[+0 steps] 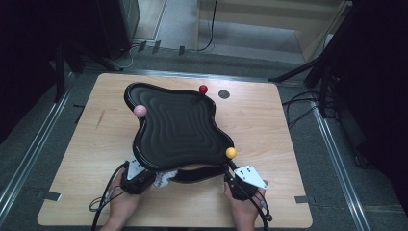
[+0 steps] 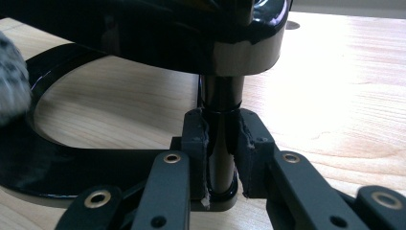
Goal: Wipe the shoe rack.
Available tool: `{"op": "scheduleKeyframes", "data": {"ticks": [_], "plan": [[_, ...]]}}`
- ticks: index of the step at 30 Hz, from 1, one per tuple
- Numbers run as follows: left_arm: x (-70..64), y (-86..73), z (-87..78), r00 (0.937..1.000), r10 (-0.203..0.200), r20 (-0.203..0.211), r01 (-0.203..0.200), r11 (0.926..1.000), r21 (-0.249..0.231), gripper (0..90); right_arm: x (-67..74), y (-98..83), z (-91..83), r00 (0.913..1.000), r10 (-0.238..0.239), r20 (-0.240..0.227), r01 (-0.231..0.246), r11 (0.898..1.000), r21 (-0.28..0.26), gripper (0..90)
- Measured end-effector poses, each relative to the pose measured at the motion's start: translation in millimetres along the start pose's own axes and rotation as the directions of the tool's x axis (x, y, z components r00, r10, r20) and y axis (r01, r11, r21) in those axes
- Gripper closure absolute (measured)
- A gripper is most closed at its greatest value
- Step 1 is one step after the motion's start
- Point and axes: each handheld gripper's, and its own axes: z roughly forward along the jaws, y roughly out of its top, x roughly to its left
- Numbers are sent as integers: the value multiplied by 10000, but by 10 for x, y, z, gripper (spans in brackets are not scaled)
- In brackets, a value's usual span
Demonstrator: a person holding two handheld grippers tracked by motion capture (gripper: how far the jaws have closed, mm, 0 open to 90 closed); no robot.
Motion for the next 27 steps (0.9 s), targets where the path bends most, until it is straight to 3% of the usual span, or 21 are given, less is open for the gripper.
{"op": "scheduleKeyframes", "data": {"ticks": [4,6,9,10,15,18,23,26,27], "plan": [[-174,9,49,9981,575,242,-579,9982,166,763,-2,-1,-2,10000,16,-17,-16,10000,14,758],[-123,19,59,9990,333,314,-339,9992,203,763,-5,-1,-2,10000,-2,-37,2,10000,12,758],[-52,31,53,9996,267,102,-269,9995,167,763,4,-2,-6,9999,0,-105,0,10000,40,758],[68,48,33,9996,55,-263,-50,9998,175,763,11,-2,-8,9999,-29,-148,29,10000,39,758],[207,51,8,9984,-413,-381,419,9990,141,762,41,-4,-6,9997,-74,-247,74,10000,30,758],[151,43,10,9994,-239,-243,242,9996,159,763,50,-3,-4,9997,-62,-245,63,10000,33,758],[-130,18,50,9963,590,627,-613,9975,358,764,46,0,-4,9996,-92,-265,93,9999,55,758],[-150,25,56,9963,614,608,-637,9973,369,763,38,4,-2,9995,-91,-300,93,9999,92,758],[-98,26,58,9974,460,546,-477,9984,300,763,35,5,0,9995,-94,-294,96,9999,88,758]]}}
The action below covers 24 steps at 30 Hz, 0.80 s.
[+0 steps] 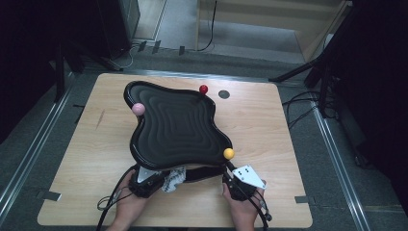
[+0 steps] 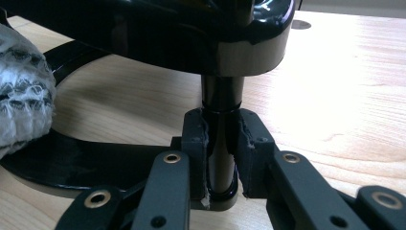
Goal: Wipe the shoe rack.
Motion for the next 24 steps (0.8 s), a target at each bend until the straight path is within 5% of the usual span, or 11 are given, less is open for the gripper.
{"op": "scheduleKeyframes", "data": {"ticks": [4,6,9,15,18,20,21,24], "plan": [[136,3,-40,9990,-218,-390,211,9996,-171,762,-9,1,6,10000,-2,-31,2,10000,-16,758],[280,4,-80,9948,-442,-919,411,9986,-346,762,-15,2,8,10000,-18,-30,18,10000,-13,758],[390,-1,-117,9918,-709,-1064,650,9962,-581,764,-16,4,10,10000,0,-40,0,10000,-7,758],[407,81,-266,9926,-557,-1078,382,9867,-1581,768,-20,4,10,10000,-10,-65,10,10000,-10,758],[438,173,-379,9934,-526,-1021,284,9738,-2258,768,-22,4,12,10000,-15,-72,15,10000,-13,758],[494,257,-440,9951,-770,-617,579,9618,-2675,768,-21,3,12,10000,-17,-97,17,10000,-15,758],[494,257,-440,9951,-770,-617,579,9618,-2675,768,-17,3,14,9999,-28,-101,28,10000,-27,758],[580,448,-619,9964,-723,-438,508,9266,-3726,768,4,3,19,9998,-77,-164,77,10000,-25,758]]}}
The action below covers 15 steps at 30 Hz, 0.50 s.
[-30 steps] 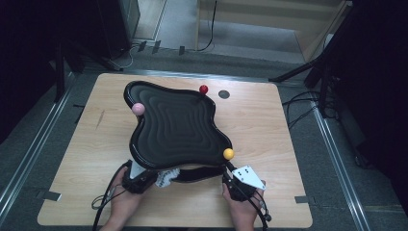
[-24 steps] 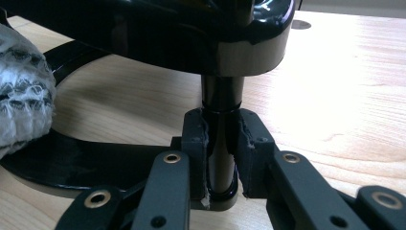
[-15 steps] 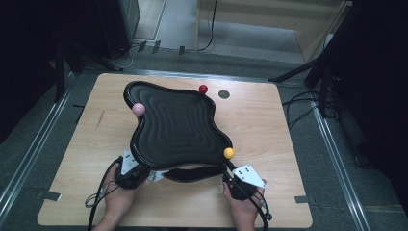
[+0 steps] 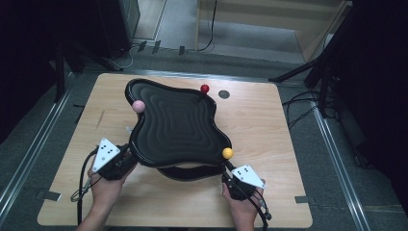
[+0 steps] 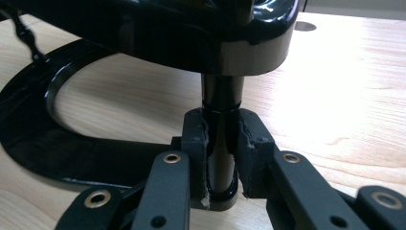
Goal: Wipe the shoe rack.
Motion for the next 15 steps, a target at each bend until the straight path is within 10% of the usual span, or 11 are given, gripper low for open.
{"op": "scheduleKeyframes", "data": {"ticks": [4,10,13,15], "plan": [[40,114,-72,9997,219,130,-208,9966,-794,767,5,-1,6,10000,-2,-8,2,10000,-6,758],[97,-122,66,9996,192,194,-194,9997,146,764,3,1,6,10000,-3,-14,3,10000,7,758],[121,-303,185,9998,-198,79,184,9883,1514,759,1,3,7,10000,-5,-18,5,10000,12,758],[144,-481,271,9957,-887,-249,922,9578,2724,759,-3,5,13,10000,-19,-37,19,10000,13,758]]}}
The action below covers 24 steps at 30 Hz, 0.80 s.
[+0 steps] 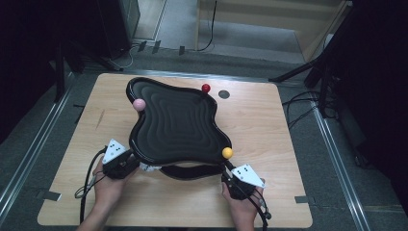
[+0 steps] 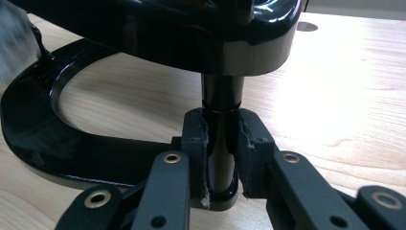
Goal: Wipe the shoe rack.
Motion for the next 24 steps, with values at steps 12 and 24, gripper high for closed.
{"op": "scheduleKeyframes", "data": {"ticks": [12,24], "plan": [[-37,436,-351,9970,275,729,-101,9734,-2290,747,-10,0,8,10000,39,-6,-39,10000,-43,758],[30,-34,130,9982,-13,597,0,9997,224,738,-20,5,21,10000,4,-15,-4,10000,-46,758]]}}
